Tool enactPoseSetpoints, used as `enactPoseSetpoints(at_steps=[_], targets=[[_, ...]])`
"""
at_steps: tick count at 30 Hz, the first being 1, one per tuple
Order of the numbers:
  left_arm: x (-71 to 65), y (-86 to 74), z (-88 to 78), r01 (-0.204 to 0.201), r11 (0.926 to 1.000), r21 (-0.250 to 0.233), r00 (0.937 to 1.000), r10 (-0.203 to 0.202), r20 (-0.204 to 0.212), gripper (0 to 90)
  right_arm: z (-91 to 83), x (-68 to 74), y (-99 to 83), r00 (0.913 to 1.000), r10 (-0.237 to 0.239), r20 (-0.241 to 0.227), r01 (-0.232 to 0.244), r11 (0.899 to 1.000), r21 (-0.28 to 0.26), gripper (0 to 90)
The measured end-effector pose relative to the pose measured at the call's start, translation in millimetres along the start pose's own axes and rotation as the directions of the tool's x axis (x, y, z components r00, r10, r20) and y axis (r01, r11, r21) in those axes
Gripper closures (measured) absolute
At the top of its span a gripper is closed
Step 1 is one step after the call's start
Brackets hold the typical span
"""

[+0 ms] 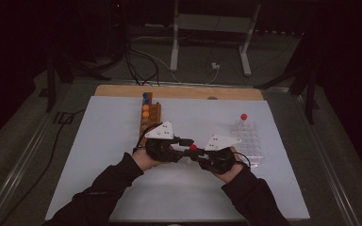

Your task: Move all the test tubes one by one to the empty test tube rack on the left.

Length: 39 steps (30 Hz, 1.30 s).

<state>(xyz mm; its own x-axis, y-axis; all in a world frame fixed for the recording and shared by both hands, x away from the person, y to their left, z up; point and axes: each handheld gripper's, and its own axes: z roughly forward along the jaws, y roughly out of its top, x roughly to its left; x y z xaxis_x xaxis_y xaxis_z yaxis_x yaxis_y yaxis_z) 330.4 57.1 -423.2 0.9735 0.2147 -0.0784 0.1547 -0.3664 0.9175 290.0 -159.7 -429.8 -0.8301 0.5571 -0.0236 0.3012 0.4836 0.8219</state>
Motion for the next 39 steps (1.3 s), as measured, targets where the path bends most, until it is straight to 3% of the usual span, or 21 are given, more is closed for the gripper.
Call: enactPoseSetpoints(at_steps=[9,15,22,28,33,36,39], targets=[[0.3,2.9,0.7,-0.008,1.0,-0.003,1.0,0.008,0.0,71.3,-0.3,-1.3,-0.3,0.9999,0.012,0.002,-0.012,1.0,-0.01,73.1],[3.6,7.2,-7.0,-0.004,0.9998,-0.02,0.9998,0.004,-0.017,71.4,-5.8,-3.7,0.3,0.9993,0.035,0.01,-0.035,0.998,-0.048,59.0],[13.9,15.5,-26.4,0.002,0.9992,-0.041,0.9978,-0.004,-0.067,71.5,-14.1,-6.9,-0.3,0.9982,0.059,0.01,-0.057,0.994,-0.088,43.8],[25.0,23.4,-47.2,-0.002,0.9982,-0.06,0.9925,-0.005,-0.122,71.5,-18.3,-8.2,-0.9,0.9963,0.079,0.034,-0.075,0.991,-0.113,26.1],[34.3,28.1,-65.1,-0.001,0.9974,-0.072,0.9841,-0.012,-0.177,71.5,-20.2,-9.1,-0.3,0.9942,0.096,0.05,-0.089,0.988,-0.126,11.9],[39.3,29.8,-74.9,0.002,0.9971,-0.076,0.9794,-0.017,-0.201,71.5,-20.3,-9.9,-0.6,0.9951,0.096,0.023,-0.092,0.988,-0.12,2.4],[43.5,30.6,-84.5,0.004,0.9967,-0.081,0.9738,-0.022,-0.226,71.5,-20.8,-10.6,-1.2,0.9951,0.098,0.012,-0.096,0.987,-0.127,0.6]])
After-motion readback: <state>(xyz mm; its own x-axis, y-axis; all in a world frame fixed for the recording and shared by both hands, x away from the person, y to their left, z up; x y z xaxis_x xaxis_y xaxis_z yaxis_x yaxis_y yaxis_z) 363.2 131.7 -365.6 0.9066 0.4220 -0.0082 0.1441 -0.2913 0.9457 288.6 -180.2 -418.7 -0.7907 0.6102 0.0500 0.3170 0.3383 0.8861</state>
